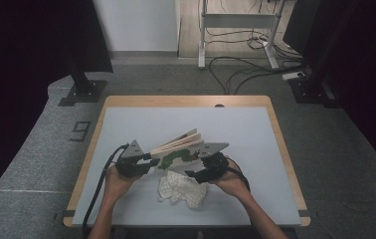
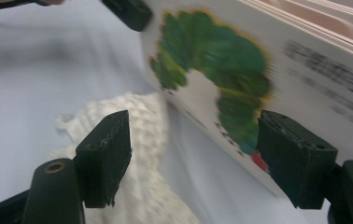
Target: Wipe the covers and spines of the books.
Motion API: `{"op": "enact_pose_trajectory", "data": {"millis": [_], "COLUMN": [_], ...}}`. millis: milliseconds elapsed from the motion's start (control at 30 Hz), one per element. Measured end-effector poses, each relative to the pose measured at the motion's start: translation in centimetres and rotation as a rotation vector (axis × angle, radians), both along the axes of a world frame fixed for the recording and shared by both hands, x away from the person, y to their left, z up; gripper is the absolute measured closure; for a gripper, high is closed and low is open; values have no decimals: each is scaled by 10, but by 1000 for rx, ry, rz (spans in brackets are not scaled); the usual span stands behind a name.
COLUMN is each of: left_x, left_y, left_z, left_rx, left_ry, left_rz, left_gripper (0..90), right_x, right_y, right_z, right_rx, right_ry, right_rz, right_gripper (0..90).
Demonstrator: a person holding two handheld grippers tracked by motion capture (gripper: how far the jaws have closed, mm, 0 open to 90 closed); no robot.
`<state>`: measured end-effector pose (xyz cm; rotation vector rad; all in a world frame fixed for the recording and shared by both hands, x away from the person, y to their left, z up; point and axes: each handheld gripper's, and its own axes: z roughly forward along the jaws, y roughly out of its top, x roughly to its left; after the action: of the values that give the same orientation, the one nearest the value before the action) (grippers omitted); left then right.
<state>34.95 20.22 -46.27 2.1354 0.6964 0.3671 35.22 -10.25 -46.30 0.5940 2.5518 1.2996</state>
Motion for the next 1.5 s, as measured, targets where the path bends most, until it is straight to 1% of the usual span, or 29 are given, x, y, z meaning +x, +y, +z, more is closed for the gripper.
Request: {"op": "enact_pose_trajectory", "data": {"millis": [133, 333, 500, 633, 733, 833, 967, 1133, 1200, 1333, 1500], "left_x": [0, 0, 0, 0, 0, 0, 0, 0, 0, 1, 0], "left_y": [0, 0, 0, 0, 0, 0, 0, 0, 0, 0, 0], "left_z": [0, 0, 0, 0, 0, 0, 0, 0, 0, 0, 0], "left_rx": [-1, 0, -1, -1, -1, -1, 0, 0, 1, -2, 2], "left_ry": [1, 1, 1, 1, 0, 0, -1, -1, -2, -1, -2], "left_rz": [0, 0, 0, 0, -1, -1, -2, -2, -1, -1, -3], "left_gripper": [655, 656, 655, 655, 655, 655, 655, 655, 656, 656, 654], "right_x": [4, 8, 14, 22, 30, 39, 52, 66, 72, 77, 75], "right_y": [-14, -33, -41, -38, -33, -28, -20, -14, -11, -7, -4], "right_z": [0, 2, 2, 2, 1, -1, -3, -6, -7, -8, -6], "right_rx": [-4, 4, 6, 12, 10, 11, 2, 0, 5, 17, 42], "right_ry": [-8, -20, -23, -27, -22, -12, -3, -7, -1, 4, 8], "right_rz": [-37, -96, -133, -143, -138, -130, -122, -110, -92, -50, 4], "right_gripper": [261, 254, 229, 180, 144, 136, 130, 127, 114, 100, 146]}}
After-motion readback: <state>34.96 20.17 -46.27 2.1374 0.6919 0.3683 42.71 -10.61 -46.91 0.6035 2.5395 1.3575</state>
